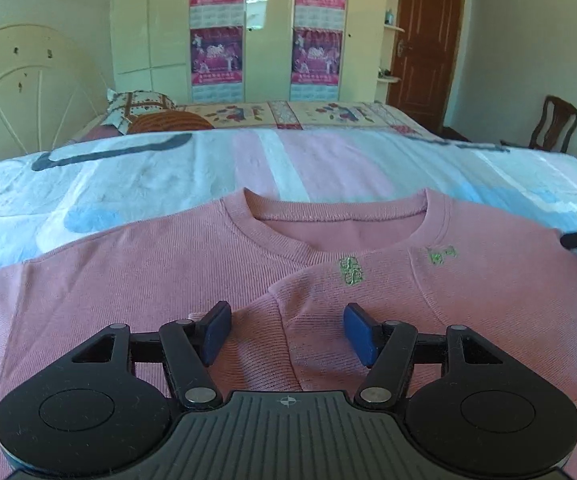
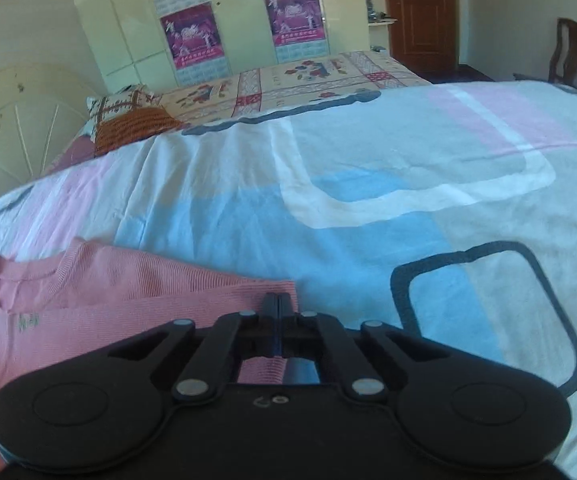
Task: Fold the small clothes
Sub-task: 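Open the right tool and release the folded sleeve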
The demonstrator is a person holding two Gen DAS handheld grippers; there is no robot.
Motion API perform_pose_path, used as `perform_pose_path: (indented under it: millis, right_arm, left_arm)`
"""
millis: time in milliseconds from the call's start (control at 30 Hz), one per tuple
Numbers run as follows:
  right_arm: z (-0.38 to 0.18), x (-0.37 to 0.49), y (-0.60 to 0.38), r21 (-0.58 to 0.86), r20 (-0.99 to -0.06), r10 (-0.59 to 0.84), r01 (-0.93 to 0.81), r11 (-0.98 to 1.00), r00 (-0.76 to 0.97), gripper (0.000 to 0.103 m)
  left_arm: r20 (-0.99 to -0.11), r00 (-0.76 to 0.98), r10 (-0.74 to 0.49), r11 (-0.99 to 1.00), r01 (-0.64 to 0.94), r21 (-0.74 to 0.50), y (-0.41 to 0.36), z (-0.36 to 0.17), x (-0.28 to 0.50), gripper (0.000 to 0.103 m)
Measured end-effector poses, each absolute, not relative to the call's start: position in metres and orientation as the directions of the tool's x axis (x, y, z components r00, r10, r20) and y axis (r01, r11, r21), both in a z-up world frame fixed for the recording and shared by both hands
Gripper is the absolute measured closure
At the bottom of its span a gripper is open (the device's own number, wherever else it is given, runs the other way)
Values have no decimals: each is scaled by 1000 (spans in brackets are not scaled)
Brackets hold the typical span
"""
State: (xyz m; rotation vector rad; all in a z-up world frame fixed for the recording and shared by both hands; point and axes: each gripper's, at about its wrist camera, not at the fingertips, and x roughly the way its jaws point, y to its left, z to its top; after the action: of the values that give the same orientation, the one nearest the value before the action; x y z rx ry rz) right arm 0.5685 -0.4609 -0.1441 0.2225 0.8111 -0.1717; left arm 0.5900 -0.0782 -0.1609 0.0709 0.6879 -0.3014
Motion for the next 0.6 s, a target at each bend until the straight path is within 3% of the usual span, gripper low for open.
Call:
perform_pose_path:
  millis: [167,267,433,533,600]
  right_arm:
    - [-137,519,-446,139,-741,-31,199,970,671,94]
    - [-144,484,-433,101,-734,-50,181,978,677,97]
    - [-118,444,-417,120,-680,-58,188,975,731,90]
    - [-118,422,-404,119,-679,-33,154,981,733,88]
    - [-135,419,-399,85,-728,-48,159,984,684,88]
  left_arm:
    - [-594,743,-309,940,334,-72,-79,-153,554,41]
    - [-649,715,-259,939,344,3,-85,-173,542,41]
    - [-574,772,-274,947,321,-20,-77,-156,508,41]
    - [-649,716,-256,947,321,-20,-77,-171,506,39]
    - [-642,721,-260,948,316,-30,-74,-172,505,39]
